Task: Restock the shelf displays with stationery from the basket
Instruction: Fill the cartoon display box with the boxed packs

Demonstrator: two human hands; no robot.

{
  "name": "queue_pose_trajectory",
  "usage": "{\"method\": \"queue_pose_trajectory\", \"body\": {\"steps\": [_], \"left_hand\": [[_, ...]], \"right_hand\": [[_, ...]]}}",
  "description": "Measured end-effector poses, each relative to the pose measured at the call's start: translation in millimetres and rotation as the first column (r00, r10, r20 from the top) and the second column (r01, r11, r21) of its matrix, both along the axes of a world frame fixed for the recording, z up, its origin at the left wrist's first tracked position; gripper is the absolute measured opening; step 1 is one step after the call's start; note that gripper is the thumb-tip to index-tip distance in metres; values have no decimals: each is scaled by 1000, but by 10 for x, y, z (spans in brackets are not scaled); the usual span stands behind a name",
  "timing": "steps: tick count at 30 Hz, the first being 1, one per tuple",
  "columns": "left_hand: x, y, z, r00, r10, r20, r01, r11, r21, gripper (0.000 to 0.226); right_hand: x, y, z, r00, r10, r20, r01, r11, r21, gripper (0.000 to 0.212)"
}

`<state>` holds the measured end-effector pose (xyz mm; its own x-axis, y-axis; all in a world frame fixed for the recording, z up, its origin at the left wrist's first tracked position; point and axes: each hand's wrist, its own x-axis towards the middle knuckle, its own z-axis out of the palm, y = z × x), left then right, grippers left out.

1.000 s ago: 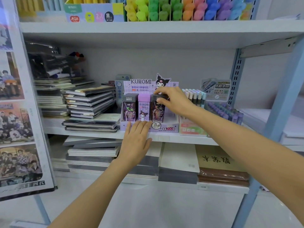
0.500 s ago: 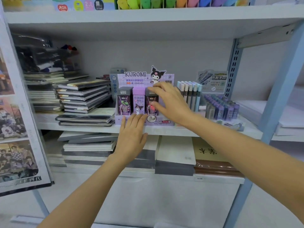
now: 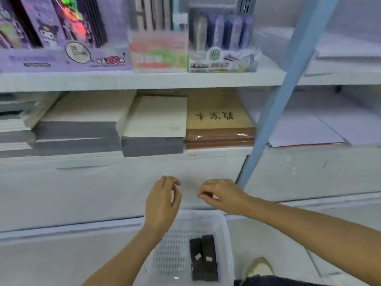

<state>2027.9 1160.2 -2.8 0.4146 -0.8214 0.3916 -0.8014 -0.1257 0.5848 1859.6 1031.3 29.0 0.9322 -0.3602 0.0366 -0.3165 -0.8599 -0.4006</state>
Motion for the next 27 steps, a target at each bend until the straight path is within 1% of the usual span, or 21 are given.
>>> {"method": "queue_pose_trajectory", "body": {"steps": [1, 2, 4, 6, 8, 9, 11, 13, 15, 18, 20, 22, 24, 26, 27], "left_hand": [[-121, 13, -315, 997, 6, -81, 4, 992, 126, 13], [-242, 34, -614, 987, 28, -155, 15, 964, 265, 11], [-473, 84, -1112, 948, 108, -298, 68, 849, 525, 10], [-671, 120, -1470, 891, 219, -397, 130, 717, 685, 22], [-818, 125, -1729, 864, 290, -411, 158, 621, 768, 39], [-873, 117, -1816, 855, 321, -406, 153, 592, 791, 47], [-963, 87, -1932, 840, 383, -385, 118, 564, 818, 61], [-1027, 48, -1995, 825, 430, -366, 73, 561, 825, 69], [-1047, 14, -2038, 793, 480, -376, 46, 567, 823, 71], [-1051, -27, -2086, 743, 505, -439, 82, 582, 809, 63], [-1074, -40, -2082, 708, 516, -481, 104, 598, 795, 51], [-1078, -37, -2069, 649, 553, -522, 72, 639, 766, 36], [-1014, -10, -2054, 610, 593, -525, -2, 664, 748, 26], [-904, 33, -2043, 564, 621, -544, -54, 685, 726, 22], [-861, 54, -2039, 532, 620, -577, -48, 702, 711, 21]], "right_hand": [[-134, -62, -263, 998, -19, -66, 21, 999, 32, 21], [-272, -112, -509, 991, -36, -131, 44, 997, 58, 24], [-530, -178, -946, 965, -60, -256, 91, 990, 107, 33], [-735, -177, -1314, 930, -30, -366, 81, 989, 125, 44], [-866, -116, -1590, 894, 20, -447, 50, 988, 145, 51], [-908, -82, -1690, 887, 33, -460, 41, 988, 151, 53], [-957, -44, -1821, 901, 40, -431, 25, 989, 145, 53], [-971, -50, -1868, 923, 39, -383, 19, 989, 147, 50], [-969, -75, -1874, 939, 29, -342, 26, 988, 155, 46], [-966, -84, -1876, 959, -11, -284, 68, 980, 189, 40], [-969, -54, -1890, 964, -22, -266, 79, 976, 205, 38], [-971, -35, -1896, 964, -24, -265, 79, 977, 196, 36], [-962, -42, -1885, 966, -41, -254, 91, 978, 190, 35], [-947, -54, -1867, 968, -53, -247, 101, 977, 186, 34], [-940, -55, -1860, 967, -55, -249, 103, 978, 184, 34]]}}
